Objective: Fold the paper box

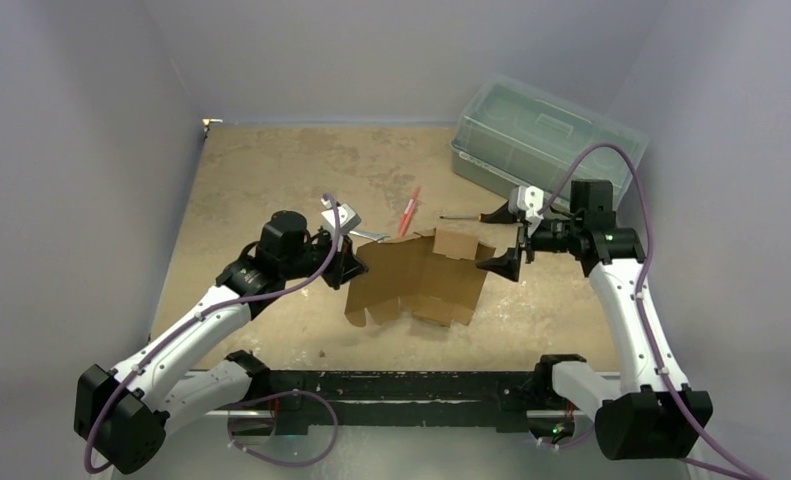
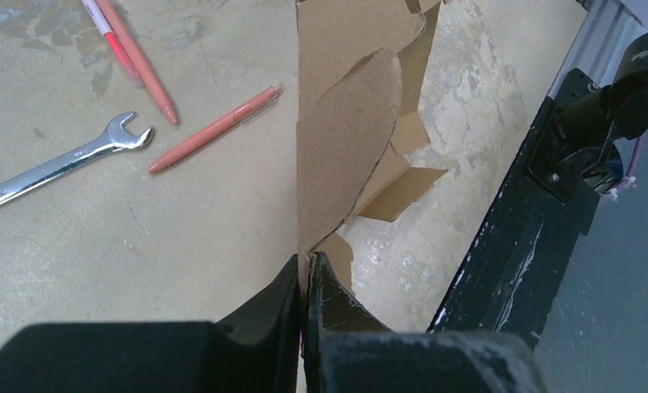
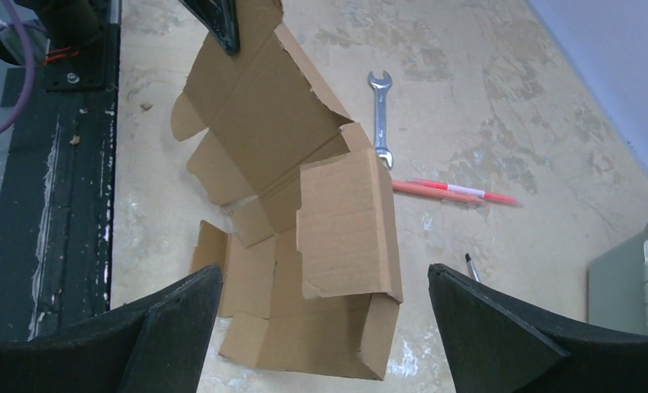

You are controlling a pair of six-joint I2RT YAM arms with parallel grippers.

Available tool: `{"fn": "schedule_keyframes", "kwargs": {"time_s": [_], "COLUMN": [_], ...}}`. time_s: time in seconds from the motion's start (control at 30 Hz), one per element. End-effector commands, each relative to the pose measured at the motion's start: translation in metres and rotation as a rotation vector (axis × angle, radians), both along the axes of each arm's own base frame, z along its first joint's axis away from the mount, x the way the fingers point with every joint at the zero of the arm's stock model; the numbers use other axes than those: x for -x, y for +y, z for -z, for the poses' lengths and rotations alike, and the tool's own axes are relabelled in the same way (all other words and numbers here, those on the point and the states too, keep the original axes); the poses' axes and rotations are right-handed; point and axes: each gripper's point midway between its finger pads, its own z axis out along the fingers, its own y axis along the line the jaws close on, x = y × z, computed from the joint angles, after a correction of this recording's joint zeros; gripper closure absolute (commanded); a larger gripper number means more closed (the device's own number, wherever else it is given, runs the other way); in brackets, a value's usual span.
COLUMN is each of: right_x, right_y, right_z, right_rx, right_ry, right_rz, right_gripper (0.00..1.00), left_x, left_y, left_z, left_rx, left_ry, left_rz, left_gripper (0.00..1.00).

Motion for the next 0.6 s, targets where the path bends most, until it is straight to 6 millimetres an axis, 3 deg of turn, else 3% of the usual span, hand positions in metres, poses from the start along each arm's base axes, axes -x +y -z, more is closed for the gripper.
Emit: {"fn": "schedule_keyframes", "kwargs": {"time_s": [0.0,0.57], "right_x": [0.006,0.005], "right_y": [-0.005,-0.028], "right_z": [-0.007,-0.001], "right_rx": [-0.04,-0.053], "right_ry": [-0.01,-0.014], "right_rz": [-0.03,0.059], "right_gripper": [0.01,0.01], "left_x": [-0.004,-0.004], "left_y": [0.0,0.006], "left_z": [-0.008,-0.01], "left_rx": [0.029,0.013], "left_ry": [-0.029,-0.053], "left_rz": [-0.011,-0.035], "left_gripper": [1.0,1.0]}}
